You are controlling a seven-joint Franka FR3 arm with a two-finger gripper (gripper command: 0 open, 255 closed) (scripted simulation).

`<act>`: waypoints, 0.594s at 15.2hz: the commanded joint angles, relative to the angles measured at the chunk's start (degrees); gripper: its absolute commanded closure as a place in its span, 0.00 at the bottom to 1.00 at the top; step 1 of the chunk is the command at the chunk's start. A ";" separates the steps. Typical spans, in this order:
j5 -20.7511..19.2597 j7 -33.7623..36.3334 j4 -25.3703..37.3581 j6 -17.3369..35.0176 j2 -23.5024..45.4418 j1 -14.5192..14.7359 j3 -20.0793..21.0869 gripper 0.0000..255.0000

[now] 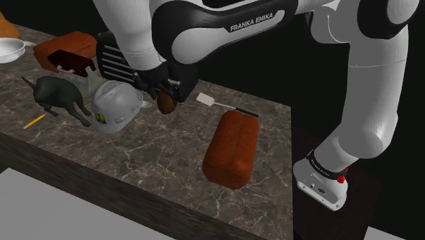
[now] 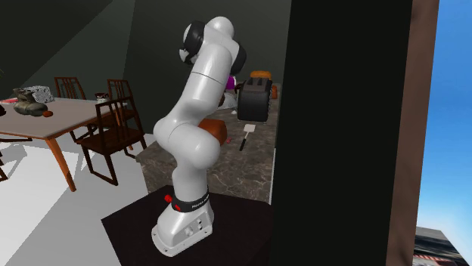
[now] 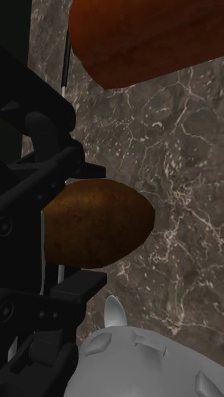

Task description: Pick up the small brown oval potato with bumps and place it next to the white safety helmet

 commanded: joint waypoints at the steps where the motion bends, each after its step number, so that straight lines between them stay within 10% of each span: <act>1: -0.39 0.64 -1.21 1.26 0.39 -0.13 -0.22 1.00; 9: -2.27 2.82 -4.94 5.61 2.35 -0.22 -1.49 1.00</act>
